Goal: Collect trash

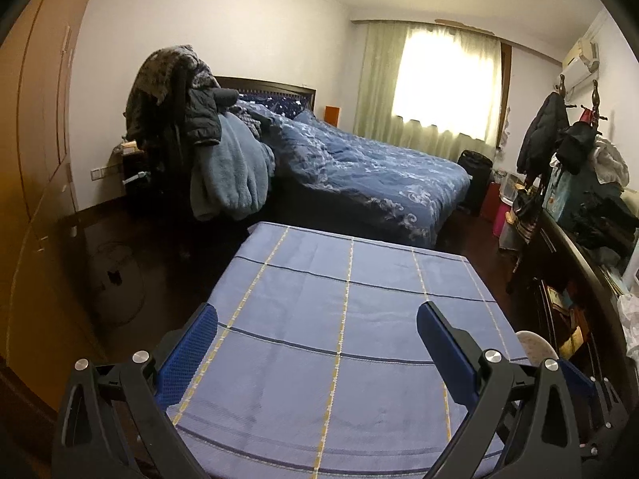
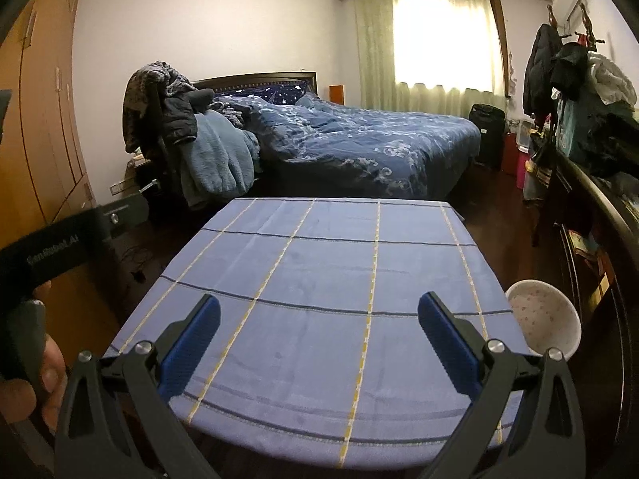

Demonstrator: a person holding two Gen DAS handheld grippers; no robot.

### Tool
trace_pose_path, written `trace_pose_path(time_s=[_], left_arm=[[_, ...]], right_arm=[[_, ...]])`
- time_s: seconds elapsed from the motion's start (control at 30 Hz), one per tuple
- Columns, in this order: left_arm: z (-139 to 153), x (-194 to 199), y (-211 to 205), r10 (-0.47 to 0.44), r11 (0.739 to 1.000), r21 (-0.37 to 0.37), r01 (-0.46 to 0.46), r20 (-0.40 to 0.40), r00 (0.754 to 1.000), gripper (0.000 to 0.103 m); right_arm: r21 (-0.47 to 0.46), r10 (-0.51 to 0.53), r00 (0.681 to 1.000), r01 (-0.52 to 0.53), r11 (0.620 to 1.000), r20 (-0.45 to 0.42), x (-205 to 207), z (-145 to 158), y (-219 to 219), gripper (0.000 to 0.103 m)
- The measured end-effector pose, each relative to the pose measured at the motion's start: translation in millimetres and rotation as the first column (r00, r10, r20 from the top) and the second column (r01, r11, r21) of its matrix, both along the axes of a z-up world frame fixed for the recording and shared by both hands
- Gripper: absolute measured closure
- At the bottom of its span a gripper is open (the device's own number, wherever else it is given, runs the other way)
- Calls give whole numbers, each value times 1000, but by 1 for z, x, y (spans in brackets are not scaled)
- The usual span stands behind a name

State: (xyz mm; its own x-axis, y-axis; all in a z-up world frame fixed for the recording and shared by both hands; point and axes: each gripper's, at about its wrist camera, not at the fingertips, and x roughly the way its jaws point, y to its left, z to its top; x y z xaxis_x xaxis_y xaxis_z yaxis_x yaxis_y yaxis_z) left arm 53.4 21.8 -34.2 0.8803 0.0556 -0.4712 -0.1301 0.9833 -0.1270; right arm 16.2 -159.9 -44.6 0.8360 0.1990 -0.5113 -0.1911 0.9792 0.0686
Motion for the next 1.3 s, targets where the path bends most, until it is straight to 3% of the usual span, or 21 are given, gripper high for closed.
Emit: trace_pose_path(time_s=[0.53,0.83,1.3], left_arm=[[13,-44,-17,-13,999,49,10,49,999,4],[15,-49,-16,-21,999,32,19,66,998,4],[15,-52,-8,7,1000,15,-8,70,998,4]], right_arm=[[-5,-34,999,34,999,32,-31,8,-5,3],[-34,-107,989,111,993,101,-41,20,-14,3],[-29,-107,989,110,993,101,-41,22,-17,3]])
